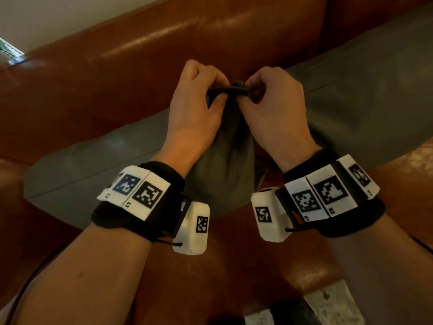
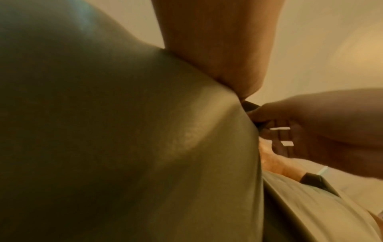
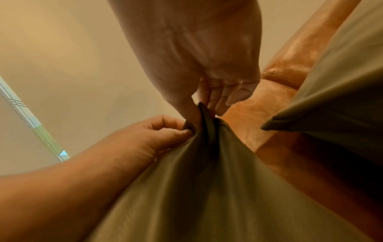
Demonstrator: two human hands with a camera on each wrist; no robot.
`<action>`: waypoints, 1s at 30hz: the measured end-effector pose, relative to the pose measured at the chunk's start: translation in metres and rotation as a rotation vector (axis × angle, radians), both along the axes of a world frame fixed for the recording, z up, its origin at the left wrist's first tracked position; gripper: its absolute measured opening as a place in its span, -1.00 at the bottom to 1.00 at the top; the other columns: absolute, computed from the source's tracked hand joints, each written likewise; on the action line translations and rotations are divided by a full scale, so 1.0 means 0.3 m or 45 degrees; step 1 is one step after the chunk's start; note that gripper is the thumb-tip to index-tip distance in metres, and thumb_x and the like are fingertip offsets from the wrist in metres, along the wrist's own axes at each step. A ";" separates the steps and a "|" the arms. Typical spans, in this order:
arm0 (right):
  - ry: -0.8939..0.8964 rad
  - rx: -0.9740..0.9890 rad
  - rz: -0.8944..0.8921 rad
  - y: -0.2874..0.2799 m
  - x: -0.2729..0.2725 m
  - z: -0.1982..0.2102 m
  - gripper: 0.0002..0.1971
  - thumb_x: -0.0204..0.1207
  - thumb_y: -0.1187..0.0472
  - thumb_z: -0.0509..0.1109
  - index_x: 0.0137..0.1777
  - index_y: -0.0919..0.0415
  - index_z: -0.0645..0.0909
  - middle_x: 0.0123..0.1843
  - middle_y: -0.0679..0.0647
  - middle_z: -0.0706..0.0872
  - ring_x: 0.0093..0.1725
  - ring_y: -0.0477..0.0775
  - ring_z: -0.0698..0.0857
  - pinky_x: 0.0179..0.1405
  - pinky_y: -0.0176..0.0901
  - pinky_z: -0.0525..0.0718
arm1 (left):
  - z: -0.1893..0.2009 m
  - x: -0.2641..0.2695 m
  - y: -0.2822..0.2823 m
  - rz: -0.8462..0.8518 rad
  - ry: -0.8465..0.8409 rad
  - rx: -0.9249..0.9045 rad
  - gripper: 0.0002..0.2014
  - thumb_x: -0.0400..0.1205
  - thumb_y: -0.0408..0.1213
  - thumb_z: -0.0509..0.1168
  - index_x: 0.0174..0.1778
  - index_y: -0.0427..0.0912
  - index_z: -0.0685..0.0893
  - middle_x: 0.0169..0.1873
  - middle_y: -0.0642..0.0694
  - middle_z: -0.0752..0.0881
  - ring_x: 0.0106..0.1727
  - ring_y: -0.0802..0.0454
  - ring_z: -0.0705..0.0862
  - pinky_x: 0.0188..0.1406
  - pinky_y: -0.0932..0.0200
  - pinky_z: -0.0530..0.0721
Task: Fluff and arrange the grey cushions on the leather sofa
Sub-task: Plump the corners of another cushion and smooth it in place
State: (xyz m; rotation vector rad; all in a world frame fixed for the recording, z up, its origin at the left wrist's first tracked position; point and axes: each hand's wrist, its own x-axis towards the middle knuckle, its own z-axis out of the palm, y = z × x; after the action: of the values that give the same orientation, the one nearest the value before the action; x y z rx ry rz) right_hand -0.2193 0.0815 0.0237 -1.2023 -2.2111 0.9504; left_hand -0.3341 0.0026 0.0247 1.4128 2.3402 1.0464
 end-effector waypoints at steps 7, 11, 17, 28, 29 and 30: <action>0.253 -0.180 -0.194 -0.015 -0.023 -0.031 -0.81 0.47 0.23 0.49 -0.07 0.07 0.51 -0.03 -0.04 0.57 -0.17 -0.19 0.54 -0.22 -0.49 0.53 | -0.010 0.033 -0.084 0.075 0.125 -0.243 -0.65 0.68 -0.02 0.24 0.34 -0.05 0.56 0.18 0.03 0.55 0.10 0.10 0.59 0.14 0.12 0.59; 0.355 -0.518 -0.200 -0.002 -0.031 -0.001 -0.78 0.53 0.00 0.48 -0.06 0.16 0.69 -0.19 -0.02 0.75 -0.20 -0.15 0.72 -0.20 -0.34 0.69 | -0.053 0.038 -0.123 0.042 0.287 -0.310 -0.61 0.74 -0.02 0.14 0.39 -0.13 0.58 0.21 -0.08 0.66 0.21 -0.07 0.62 0.21 -0.04 0.54; 0.746 -1.214 -0.500 0.010 -0.018 0.004 -0.96 0.58 0.29 0.43 -0.08 0.25 0.69 -0.25 0.11 0.81 -0.26 0.03 0.82 -0.26 -0.11 0.79 | -0.080 0.035 -0.129 0.019 0.392 -0.349 -0.47 0.74 0.11 -0.01 0.46 -0.14 0.54 0.38 -0.11 0.61 0.42 -0.07 0.53 0.49 -0.04 0.38; 0.345 -0.780 -0.185 -0.061 0.037 -0.044 -0.55 0.62 -0.05 0.37 -0.04 0.44 0.70 -0.01 0.45 0.76 0.00 0.42 0.75 0.00 0.41 0.72 | -0.079 0.049 -0.230 0.146 0.567 -0.624 -0.35 0.73 0.21 -0.20 0.62 -0.09 0.33 0.58 -0.15 0.40 0.65 -0.10 0.26 0.65 -0.11 0.04; 0.366 -0.839 -0.191 -0.059 0.034 -0.032 -0.52 0.65 -0.05 0.32 -0.04 0.47 0.69 0.02 0.47 0.75 0.03 0.44 0.74 0.03 0.42 0.71 | -0.078 0.046 -0.227 0.144 0.552 -0.626 -0.34 0.73 0.21 -0.21 0.63 -0.09 0.32 0.59 -0.15 0.39 0.65 -0.10 0.25 0.65 -0.11 0.03; 0.390 -0.926 -0.189 -0.054 0.031 -0.018 -0.54 0.68 -0.06 0.28 -0.07 0.39 0.71 0.02 0.40 0.78 0.04 0.36 0.77 0.09 0.34 0.73 | -0.078 0.042 -0.225 0.143 0.544 -0.629 -0.34 0.73 0.22 -0.22 0.63 -0.08 0.31 0.60 -0.14 0.38 0.66 -0.09 0.24 0.66 -0.10 0.03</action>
State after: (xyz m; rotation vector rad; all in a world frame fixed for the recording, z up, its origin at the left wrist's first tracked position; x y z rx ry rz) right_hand -0.2099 0.0653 0.0182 -1.3634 -1.5427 1.8183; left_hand -0.3214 -0.0648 0.0013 1.4131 2.7316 0.1500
